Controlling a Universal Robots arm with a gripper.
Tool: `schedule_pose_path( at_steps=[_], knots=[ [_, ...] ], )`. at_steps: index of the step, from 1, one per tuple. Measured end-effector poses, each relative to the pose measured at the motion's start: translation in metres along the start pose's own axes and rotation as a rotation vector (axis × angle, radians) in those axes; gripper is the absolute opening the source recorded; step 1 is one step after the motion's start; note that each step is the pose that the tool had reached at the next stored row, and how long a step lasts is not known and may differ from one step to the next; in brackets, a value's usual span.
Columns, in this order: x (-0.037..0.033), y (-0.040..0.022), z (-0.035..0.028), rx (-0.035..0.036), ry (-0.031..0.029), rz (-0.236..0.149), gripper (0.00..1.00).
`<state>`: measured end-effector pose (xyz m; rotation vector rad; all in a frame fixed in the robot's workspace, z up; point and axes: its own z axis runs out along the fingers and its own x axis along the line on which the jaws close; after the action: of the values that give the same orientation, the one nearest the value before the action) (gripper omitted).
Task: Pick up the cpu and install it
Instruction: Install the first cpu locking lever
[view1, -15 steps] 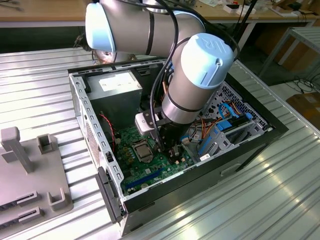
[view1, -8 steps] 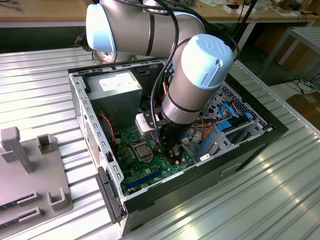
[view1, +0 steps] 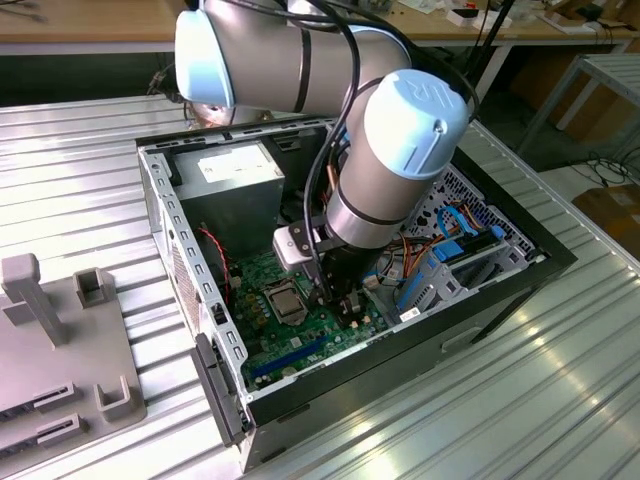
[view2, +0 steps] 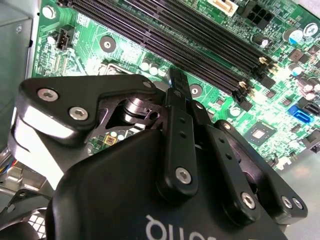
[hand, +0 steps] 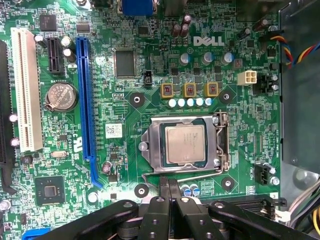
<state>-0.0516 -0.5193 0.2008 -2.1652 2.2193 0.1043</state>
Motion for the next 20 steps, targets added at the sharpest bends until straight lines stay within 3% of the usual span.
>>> schedule_pose_path(
  at_steps=[20],
  knots=[
    [0.0, -0.0005, 0.0011, 0.0, 0.0009, -0.001, 0.11]
  ],
)
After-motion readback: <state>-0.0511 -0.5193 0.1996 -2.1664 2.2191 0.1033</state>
